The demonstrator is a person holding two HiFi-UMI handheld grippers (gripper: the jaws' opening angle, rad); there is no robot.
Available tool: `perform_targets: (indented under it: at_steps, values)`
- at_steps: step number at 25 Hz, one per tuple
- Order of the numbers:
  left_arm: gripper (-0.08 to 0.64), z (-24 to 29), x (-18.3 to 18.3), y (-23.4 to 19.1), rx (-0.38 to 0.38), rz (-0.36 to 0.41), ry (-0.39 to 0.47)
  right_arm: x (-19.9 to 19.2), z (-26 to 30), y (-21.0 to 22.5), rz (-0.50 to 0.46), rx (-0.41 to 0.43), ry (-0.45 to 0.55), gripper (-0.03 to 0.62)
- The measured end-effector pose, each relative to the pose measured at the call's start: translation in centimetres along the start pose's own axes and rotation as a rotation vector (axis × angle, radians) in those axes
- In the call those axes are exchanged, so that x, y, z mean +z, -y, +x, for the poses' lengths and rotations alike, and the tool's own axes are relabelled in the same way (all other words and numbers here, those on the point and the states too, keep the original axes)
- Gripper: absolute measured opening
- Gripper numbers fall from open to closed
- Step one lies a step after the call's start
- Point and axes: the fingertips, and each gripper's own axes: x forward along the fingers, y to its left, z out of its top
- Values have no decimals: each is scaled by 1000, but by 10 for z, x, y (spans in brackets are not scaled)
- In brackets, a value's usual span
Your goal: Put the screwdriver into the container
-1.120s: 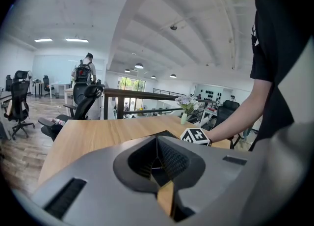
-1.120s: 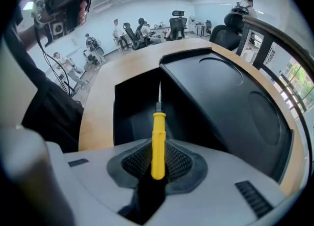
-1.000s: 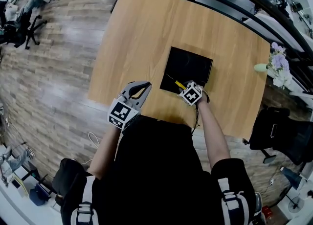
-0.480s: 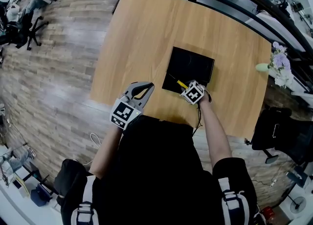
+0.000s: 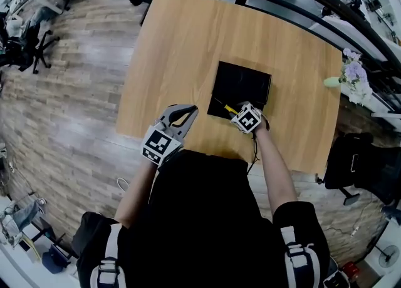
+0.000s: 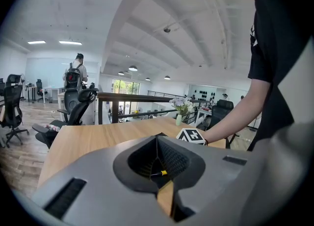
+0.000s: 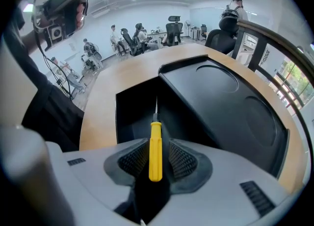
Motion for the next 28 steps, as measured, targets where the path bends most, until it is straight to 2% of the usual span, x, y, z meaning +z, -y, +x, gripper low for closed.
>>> perform_targets:
  at_steps: [8,17,23,28]
  values:
    - [28,-6,-2,5,-23,8,12,6,-18,-2,5,-57,53,143]
    - [28,-7,2,11,-42,17,41,-6,-40,-11,46,-121,95,143]
    - [28,-13,-1,13,-64,25,43,-9,-53,-12,113,-153,147,140]
    - [28,-17,-7,15,-95,39,34,-8,-60,-24,169,-176,205,75]
